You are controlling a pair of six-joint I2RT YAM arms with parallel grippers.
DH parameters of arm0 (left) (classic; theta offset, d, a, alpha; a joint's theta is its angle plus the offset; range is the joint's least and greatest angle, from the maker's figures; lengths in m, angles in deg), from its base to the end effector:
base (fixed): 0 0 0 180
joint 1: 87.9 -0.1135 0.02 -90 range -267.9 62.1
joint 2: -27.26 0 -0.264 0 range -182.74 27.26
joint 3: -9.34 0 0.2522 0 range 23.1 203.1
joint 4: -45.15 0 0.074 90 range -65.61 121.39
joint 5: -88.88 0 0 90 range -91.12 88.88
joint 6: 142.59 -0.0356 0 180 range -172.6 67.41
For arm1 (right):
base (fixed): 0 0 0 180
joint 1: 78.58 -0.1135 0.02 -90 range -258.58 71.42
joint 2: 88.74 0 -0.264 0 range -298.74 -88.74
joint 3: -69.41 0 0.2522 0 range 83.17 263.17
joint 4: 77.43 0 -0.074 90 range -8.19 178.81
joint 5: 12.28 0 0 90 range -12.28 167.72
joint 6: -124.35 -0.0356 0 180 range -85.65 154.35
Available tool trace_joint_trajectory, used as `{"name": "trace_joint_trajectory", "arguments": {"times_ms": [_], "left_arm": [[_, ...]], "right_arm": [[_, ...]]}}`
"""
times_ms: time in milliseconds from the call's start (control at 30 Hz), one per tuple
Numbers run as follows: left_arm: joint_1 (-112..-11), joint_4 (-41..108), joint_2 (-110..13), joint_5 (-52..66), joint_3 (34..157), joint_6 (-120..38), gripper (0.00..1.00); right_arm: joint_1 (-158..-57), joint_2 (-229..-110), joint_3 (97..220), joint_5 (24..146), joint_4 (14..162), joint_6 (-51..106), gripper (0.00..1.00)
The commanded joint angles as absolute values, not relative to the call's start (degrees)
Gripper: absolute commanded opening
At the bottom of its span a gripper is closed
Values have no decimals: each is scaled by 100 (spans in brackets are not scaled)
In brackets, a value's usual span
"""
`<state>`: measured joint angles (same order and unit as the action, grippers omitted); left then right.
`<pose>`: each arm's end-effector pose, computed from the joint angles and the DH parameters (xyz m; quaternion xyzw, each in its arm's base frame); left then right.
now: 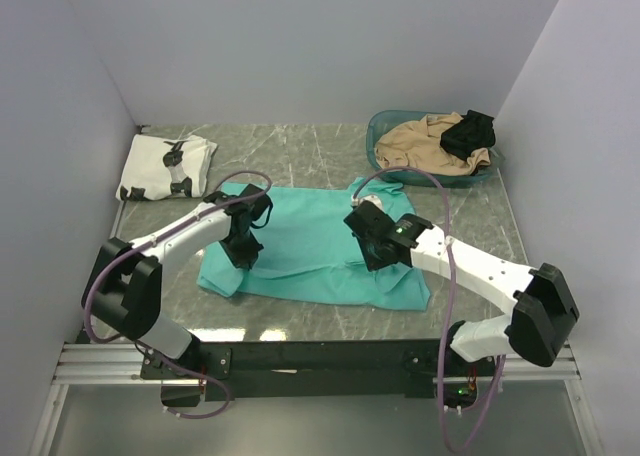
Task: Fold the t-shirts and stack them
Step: Fold the tshirt
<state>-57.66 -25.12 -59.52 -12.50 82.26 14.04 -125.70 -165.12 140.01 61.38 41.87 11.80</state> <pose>0.2292 -0.1255 0.2083 -0.3151 0.9425 0.0276 0.1079 0.1788 0.1778 0.2455 -0.1779 0.9530 0.0010 0.2451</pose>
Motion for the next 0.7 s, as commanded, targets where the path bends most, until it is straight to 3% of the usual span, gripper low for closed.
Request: {"name": "trace_joint_trajectory", "arguments": {"times_ms": [0,167,233,267,300,333,367,400,433,467,533,600,667], "left_arm": [[-5933,-2433,-6089,-1272,8462,1069,1],[-6258,-2161,-6221,-1159,8480,937,3],[-6337,-1924,-6335,-1193,8567,797,12],[-6399,-1915,-6379,-1237,8594,805,19],[-6425,-1862,-6458,-1246,8603,779,42],[-6461,-1697,-6467,-1290,8594,726,51],[-6539,-1582,-6459,-1290,8594,691,71],[-6583,-1511,-6415,-1290,8603,665,82],[-6636,-1449,-6389,-1290,8629,673,94],[-6724,-1379,-6345,-1264,8664,647,99],[-6742,-1431,-6169,-1360,8779,655,99],[-6742,-1589,-5933,-1483,8744,673,99],[-6733,-1703,-5739,-1510,8578,673,99]], "right_arm": [[-12350,-16660,14398,5830,4512,1720,0],[-12095,-17126,14600,6006,4951,2203,0],[-11990,-17371,14619,6067,5197,2318,0],[-11946,-17468,14619,6050,5311,2440,0],[-11858,-17574,14671,5997,5495,2459,0],[-11796,-17758,14680,5788,5653,2459,1],[-11735,-17855,14680,5733,5829,2485,4],[-11665,-17960,14724,5698,5979,2468,7],[-11507,-18153,14750,5646,6259,2442,20],[-11436,-18251,14794,5506,6366,2346,27],[-11357,-18461,15110,5260,6332,2178,46],[-11357,-18436,15225,4986,6367,2064,75],[-11356,-18165,15042,4994,6577,1967,85]]}}
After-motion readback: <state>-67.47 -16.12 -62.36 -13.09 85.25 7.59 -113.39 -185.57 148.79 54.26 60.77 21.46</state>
